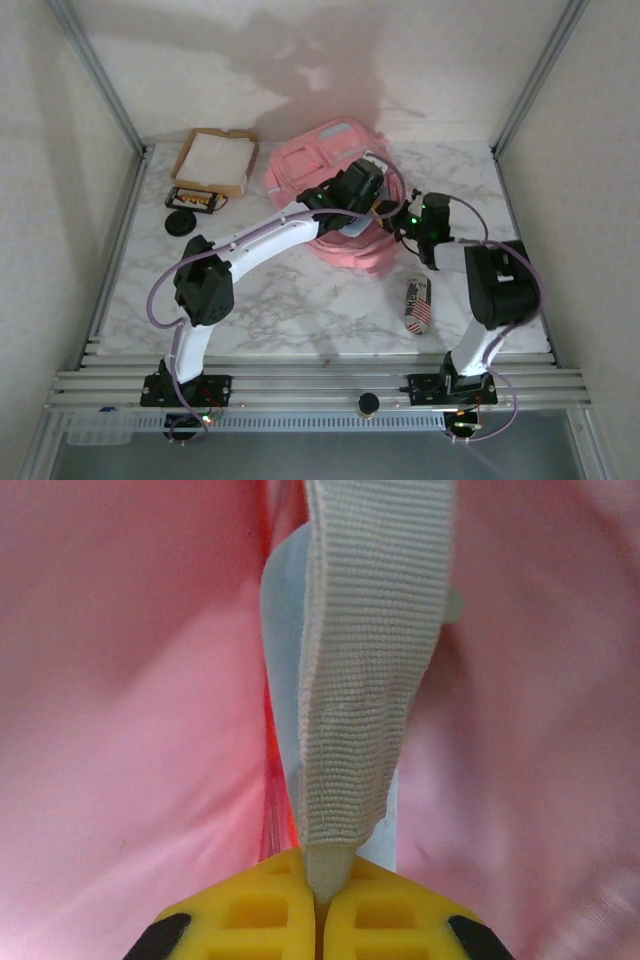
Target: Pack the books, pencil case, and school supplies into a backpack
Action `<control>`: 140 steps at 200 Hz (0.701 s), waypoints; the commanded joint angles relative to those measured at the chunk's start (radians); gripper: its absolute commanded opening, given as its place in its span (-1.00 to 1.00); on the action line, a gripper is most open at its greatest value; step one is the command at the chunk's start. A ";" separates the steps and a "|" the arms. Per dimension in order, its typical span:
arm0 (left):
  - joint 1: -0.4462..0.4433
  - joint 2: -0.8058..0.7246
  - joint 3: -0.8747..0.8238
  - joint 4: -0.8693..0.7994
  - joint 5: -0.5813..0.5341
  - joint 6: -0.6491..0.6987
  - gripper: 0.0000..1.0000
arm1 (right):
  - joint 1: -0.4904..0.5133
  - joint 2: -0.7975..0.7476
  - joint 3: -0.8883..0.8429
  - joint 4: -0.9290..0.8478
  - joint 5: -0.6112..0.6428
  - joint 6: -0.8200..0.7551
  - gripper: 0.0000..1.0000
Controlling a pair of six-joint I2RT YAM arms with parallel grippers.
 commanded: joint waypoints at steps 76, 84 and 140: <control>-0.061 -0.027 0.222 -0.097 0.132 -0.366 -1.00 | 0.153 0.357 0.326 0.276 0.138 0.116 -0.96; -0.063 -0.029 0.219 -0.092 0.144 -0.379 -1.00 | 0.160 0.372 0.356 0.238 0.126 0.113 -0.77; -0.008 -0.034 0.192 -0.093 0.091 -0.409 -1.00 | 0.132 0.128 0.175 -0.066 0.209 -0.043 0.34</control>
